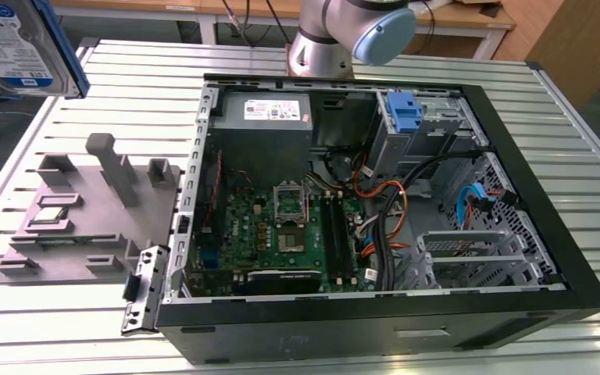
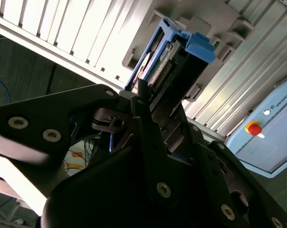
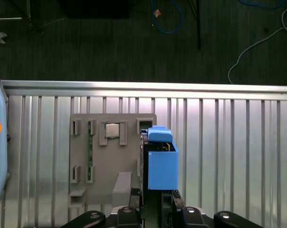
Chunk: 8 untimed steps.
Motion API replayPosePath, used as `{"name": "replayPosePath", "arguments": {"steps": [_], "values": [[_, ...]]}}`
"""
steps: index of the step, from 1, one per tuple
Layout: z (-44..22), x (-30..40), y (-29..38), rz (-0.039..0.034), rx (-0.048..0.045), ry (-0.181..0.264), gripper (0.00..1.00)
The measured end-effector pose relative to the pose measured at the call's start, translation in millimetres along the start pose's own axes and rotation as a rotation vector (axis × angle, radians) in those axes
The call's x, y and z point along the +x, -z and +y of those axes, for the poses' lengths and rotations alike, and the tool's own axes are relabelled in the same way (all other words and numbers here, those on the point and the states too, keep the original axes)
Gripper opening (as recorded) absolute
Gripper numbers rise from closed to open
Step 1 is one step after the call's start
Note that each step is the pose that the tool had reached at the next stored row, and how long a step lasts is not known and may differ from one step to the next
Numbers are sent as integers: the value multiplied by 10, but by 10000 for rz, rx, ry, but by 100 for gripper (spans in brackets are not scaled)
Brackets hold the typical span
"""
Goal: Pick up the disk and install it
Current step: 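Pick up the disk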
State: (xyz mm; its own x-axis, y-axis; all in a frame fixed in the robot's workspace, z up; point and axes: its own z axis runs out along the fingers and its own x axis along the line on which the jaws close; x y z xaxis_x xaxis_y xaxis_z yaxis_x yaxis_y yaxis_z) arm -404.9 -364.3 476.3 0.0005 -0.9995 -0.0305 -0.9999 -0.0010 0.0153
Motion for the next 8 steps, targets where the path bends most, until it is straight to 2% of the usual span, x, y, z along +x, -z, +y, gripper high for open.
{"name": "replayPosePath", "arguments": {"steps": [8], "values": [[-201,0,3,1,-11,-1,35]]}}
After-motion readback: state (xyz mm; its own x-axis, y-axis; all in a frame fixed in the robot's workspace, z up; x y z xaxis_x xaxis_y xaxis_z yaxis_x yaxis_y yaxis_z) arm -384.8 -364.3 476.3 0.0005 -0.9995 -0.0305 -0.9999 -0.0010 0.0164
